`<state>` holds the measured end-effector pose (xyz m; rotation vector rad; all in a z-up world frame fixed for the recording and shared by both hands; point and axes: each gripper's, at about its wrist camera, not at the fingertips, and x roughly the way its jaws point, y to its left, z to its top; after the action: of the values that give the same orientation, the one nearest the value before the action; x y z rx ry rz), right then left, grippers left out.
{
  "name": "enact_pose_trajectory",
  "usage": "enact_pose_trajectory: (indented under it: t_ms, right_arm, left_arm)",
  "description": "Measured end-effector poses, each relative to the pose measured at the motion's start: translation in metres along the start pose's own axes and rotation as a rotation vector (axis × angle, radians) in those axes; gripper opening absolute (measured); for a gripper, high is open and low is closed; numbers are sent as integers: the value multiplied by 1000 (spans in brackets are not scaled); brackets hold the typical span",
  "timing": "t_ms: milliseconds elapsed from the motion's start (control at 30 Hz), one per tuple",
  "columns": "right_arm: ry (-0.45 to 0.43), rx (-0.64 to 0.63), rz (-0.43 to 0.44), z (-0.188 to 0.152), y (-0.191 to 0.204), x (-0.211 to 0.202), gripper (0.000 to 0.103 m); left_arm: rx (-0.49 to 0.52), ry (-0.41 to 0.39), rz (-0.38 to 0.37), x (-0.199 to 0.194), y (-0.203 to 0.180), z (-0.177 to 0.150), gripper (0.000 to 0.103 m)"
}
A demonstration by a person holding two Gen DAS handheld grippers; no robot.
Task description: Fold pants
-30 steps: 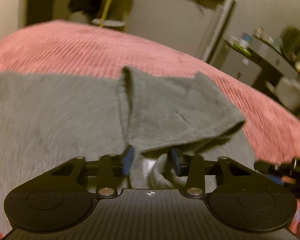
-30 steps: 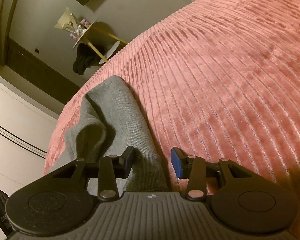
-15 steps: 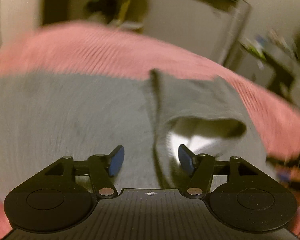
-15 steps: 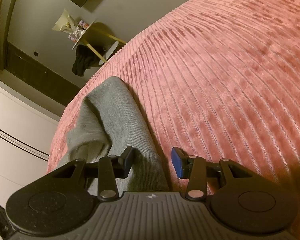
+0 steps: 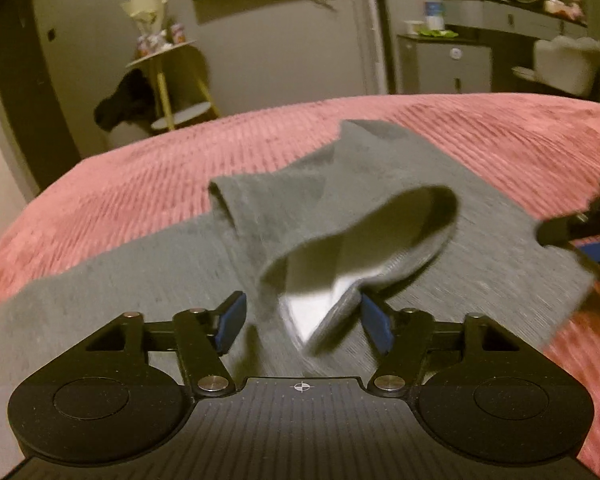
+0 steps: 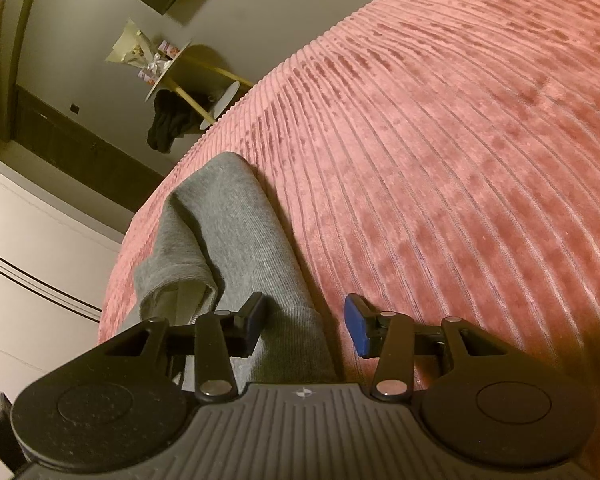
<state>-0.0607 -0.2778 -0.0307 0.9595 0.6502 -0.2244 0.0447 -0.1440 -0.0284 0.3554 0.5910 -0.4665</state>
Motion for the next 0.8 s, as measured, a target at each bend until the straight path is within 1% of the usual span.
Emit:
enact_pose_trajectory:
  t_ms: [33, 67, 133, 167, 200, 233, 300, 333, 367, 400, 433, 467, 500, 533, 567, 600, 633, 700, 767, 800]
  right_arm:
    - [-1, -5, -2, 0, 1, 1, 44]
    - [-2, -13, -4, 0, 2, 1, 44]
    - [-5, -30, -7, -1, 3, 2, 44]
    - [-5, -33, -7, -1, 4, 2, 44]
    - [-5, -32, -7, 0, 4, 2, 45]
    - [-4, -29, -5, 0, 4, 2, 45]
    - [-3, -28, -2, 0, 3, 2, 46]
    - [-3, -30, -2, 1, 3, 2, 46]
    - [-3, -30, -3, 1, 3, 2, 46]
    - [-3, -29, -2, 1, 3, 2, 47]
    - [-3, -27, -2, 2, 3, 2, 48]
    - [-2, -27, 0, 2, 4, 3, 48]
    - [-2, -29, 0, 2, 4, 3, 49]
    - [-2, -32, 0, 2, 4, 4, 49]
    - [-2, -33, 0, 2, 5, 4, 50]
    - [-2, -34, 2, 2, 5, 4, 50]
    - [-5, -35, 7, 3, 6, 3, 52]
    - [-10, -41, 38, 3, 8, 2, 52]
    - [-9, -51, 81, 2, 10, 1, 52]
    - [-12, -61, 83, 2, 11, 1, 52]
  left_arm:
    - [-29, 11, -2, 4, 4, 2, 56]
    - [-74, 19, -13, 8, 9, 5, 52]
    - [-203, 35, -39, 15, 26, 9, 37]
    - [-295, 52, -53, 18, 37, 9, 33]
    - [-419, 70, -82, 22, 51, 7, 31]
    - [-560, 85, -122, 24, 68, 1, 31]
    - [-874, 138, -200, 30, 99, -22, 32]
    - [-974, 149, -215, 31, 109, -32, 31]
    - [-1031, 145, -229, 29, 117, -39, 31]
    - [-1053, 140, -228, 26, 122, -43, 29]
    - [-1034, 139, -218, 23, 123, -43, 34]
    - [-980, 137, -214, 20, 121, -39, 41]
    - [-908, 133, -212, 17, 115, -34, 60]
    - [-844, 132, -210, 14, 108, -28, 76]
    - [-790, 137, -214, 13, 99, -23, 82]
    - [-754, 145, -238, 12, 92, -19, 89]
    - [-738, 162, -271, 15, 86, -16, 92]
    - [-749, 225, -334, 27, 78, -16, 92]
    - [-779, 233, -351, 37, 81, -17, 91]
    - [-818, 231, -363, 40, 85, -19, 80]
